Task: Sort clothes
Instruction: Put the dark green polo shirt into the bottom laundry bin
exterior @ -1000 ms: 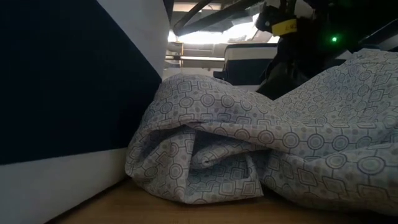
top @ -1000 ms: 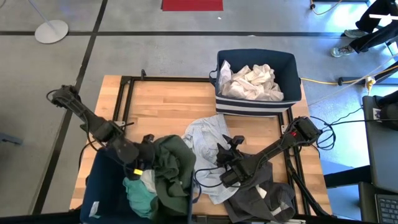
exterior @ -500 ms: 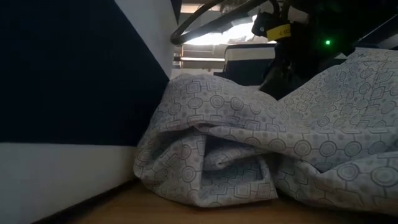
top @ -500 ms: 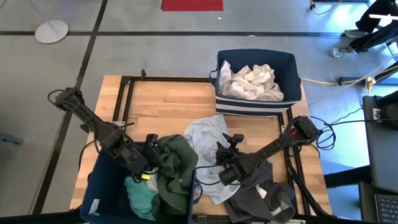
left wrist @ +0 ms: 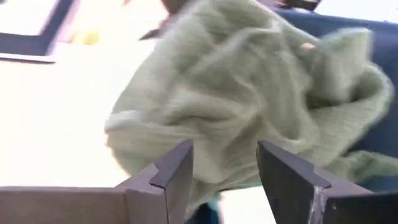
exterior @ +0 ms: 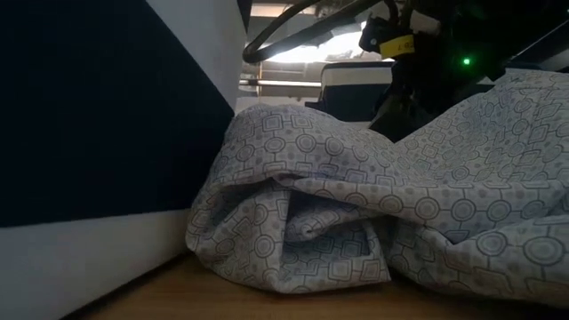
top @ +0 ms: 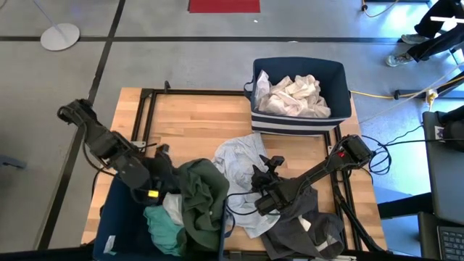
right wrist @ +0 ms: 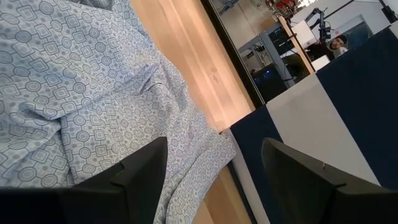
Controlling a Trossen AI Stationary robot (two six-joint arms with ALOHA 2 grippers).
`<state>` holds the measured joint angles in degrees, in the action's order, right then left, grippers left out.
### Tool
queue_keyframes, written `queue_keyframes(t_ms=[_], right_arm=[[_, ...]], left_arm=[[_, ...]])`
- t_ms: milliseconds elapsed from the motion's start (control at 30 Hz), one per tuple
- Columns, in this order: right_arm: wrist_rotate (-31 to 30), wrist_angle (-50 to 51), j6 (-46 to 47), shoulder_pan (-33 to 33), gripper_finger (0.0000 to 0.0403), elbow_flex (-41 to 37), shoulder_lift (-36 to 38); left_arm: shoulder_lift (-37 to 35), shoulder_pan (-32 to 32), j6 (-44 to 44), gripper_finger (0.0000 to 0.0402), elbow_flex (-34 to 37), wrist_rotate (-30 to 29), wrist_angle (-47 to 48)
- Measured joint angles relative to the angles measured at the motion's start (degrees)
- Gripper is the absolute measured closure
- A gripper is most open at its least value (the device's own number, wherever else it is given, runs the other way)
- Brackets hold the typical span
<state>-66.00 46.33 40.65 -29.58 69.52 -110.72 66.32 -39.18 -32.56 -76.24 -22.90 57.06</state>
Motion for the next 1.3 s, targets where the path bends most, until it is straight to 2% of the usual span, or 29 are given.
queue_keyframes(t_ms=[167, 267, 467, 633, 900, 1067, 1167, 1300], right_arm=[[0.00, 0.00, -0.01, 0.00, 0.0141, 0.02, 0.00], [0.00, 0.00, -0.01, 0.00, 0.0141, 0.02, 0.00], [0.00, 0.00, -0.01, 0.00, 0.0141, 0.02, 0.00], [-0.01, 0.00, -0.15, 0.00, 0.0141, 0.02, 0.00], [-0.42, 0.00, -0.18, 0.00, 0.0141, 0.02, 0.00], [-0.42, 0.00, -0.20, 0.00, 0.0141, 0.02, 0.00], [-0.42, 0.00, -0.22, 0.00, 0.0141, 0.02, 0.00], [-0.42, 0.00, -0.25, 0.00, 0.0141, 0.02, 0.00]], left_arm=[[-0.73, 0.87, -3.33, 0.0235, -0.68, -10.89, 3.46], [-0.87, 1.56, -3.88, 0.0235, -0.54, -13.56, 3.72], [-0.08, 2.94, -5.77, 0.0235, 2.17, -11.67, 2.47], [-0.08, 3.87, -4.10, 0.0235, 4.56, -7.74, -3.95], [0.18, 5.54, -3.90, 0.0235, 4.64, -7.20, -2.43], [0.18, 5.70, -2.68, 0.0237, 4.65, -3.11, -2.51], [0.18, 5.48, -1.31, 0.0257, 4.64, -2.77, -2.59], [0.18, 5.42, 0.89, 0.0313, 4.64, -2.77, -2.58]])
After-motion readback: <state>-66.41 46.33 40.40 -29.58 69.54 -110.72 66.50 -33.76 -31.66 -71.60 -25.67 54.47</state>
